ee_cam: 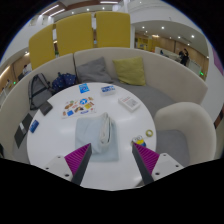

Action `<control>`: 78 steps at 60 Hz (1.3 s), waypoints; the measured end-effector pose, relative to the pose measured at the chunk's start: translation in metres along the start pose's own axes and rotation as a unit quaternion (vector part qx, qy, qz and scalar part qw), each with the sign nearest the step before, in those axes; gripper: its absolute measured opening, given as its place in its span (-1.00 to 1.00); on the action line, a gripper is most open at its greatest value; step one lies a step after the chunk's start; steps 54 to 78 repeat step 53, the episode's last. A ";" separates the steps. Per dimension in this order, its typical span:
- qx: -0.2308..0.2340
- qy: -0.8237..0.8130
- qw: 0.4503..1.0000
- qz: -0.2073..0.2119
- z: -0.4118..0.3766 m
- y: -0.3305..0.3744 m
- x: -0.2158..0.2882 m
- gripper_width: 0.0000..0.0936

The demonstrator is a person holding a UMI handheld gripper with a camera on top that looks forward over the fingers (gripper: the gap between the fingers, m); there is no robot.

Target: Fold towel

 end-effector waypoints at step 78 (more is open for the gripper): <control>0.011 -0.005 1.000 0.010 -0.022 0.249 -0.014 0.85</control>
Point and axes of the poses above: the point between the fingertips, and its own axes, seen from behind it with the camera up: z to the right, x up, y backward, against the way the camera looks, the point moved 3 cm from there along y, backward, against the way the camera looks, and after that the axes turned 5 degrees about z, right-handed, at the moved point
